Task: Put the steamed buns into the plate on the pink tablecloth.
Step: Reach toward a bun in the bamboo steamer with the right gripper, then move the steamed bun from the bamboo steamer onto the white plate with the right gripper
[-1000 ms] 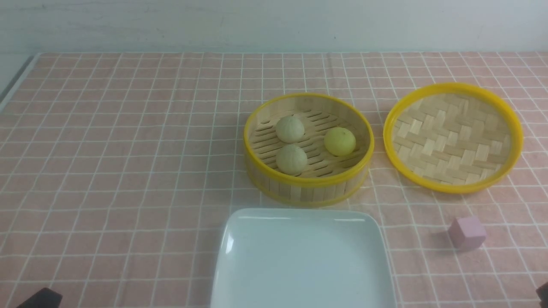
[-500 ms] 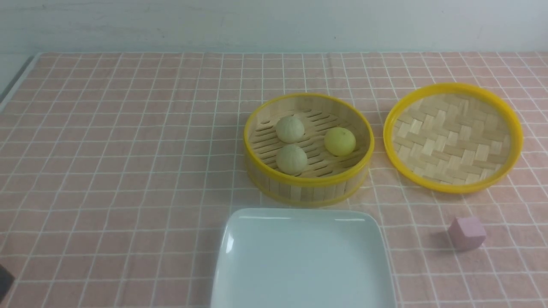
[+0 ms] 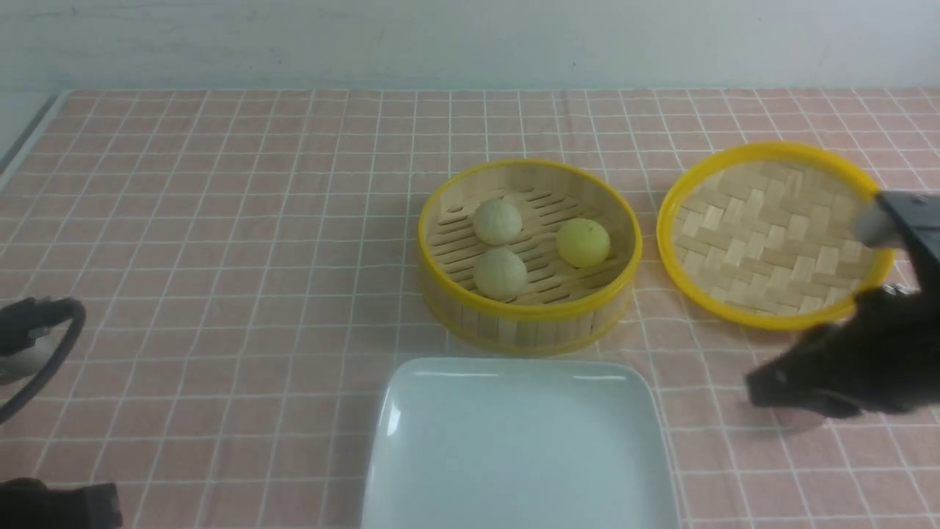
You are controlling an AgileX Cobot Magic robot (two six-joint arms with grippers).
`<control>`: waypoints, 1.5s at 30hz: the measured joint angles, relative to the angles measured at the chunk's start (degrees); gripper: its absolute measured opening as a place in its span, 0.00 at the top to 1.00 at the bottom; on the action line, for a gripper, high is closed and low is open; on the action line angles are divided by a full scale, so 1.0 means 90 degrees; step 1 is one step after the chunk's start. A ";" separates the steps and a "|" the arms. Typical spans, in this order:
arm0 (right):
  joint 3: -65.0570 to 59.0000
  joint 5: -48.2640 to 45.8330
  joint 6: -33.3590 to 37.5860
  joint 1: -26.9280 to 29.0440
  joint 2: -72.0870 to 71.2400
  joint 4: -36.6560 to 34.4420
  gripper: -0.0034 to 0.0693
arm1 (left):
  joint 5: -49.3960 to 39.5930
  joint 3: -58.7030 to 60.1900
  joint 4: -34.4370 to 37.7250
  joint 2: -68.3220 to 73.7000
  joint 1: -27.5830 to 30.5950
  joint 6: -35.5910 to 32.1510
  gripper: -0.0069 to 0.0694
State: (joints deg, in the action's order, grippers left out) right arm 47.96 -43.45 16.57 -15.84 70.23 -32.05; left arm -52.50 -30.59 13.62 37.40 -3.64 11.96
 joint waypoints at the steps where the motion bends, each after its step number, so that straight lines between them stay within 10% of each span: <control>1: 0.0121 0.0043 0.0035 -0.0066 0.0140 -0.0001 0.76 | 0.0020 0.0000 0.0010 0.0000 0.0000 0.0000 0.91; 10: 0.3657 0.0452 -0.0664 -0.0597 0.3634 0.1778 0.51 | 0.0134 0.0000 0.0093 0.0052 0.0000 -0.0014 0.89; 21: 0.6289 -0.0145 -0.0860 -0.0615 0.5992 0.2713 0.62 | 0.0359 0.0000 0.0121 0.0052 0.0000 -0.0014 0.88; 26: 0.6376 -0.0637 -0.0864 -0.0615 0.5909 0.2583 0.93 | 0.0377 0.0000 0.0164 0.0052 0.0000 -0.0014 0.88; 36: 0.5651 -0.2628 -0.1171 -0.1327 0.3758 0.2134 0.95 | 0.0401 0.0000 0.0164 0.0052 0.0000 -0.0014 0.86; 45: 0.2964 -0.1119 -0.2549 -0.2560 0.3654 0.2579 0.89 | 0.0421 0.0000 0.0164 0.0052 0.0000 -0.0014 0.84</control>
State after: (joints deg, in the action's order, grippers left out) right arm 74.63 -53.52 -6.37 -38.88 103.12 -8.84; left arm -48.71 -30.59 15.10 37.87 -3.64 11.84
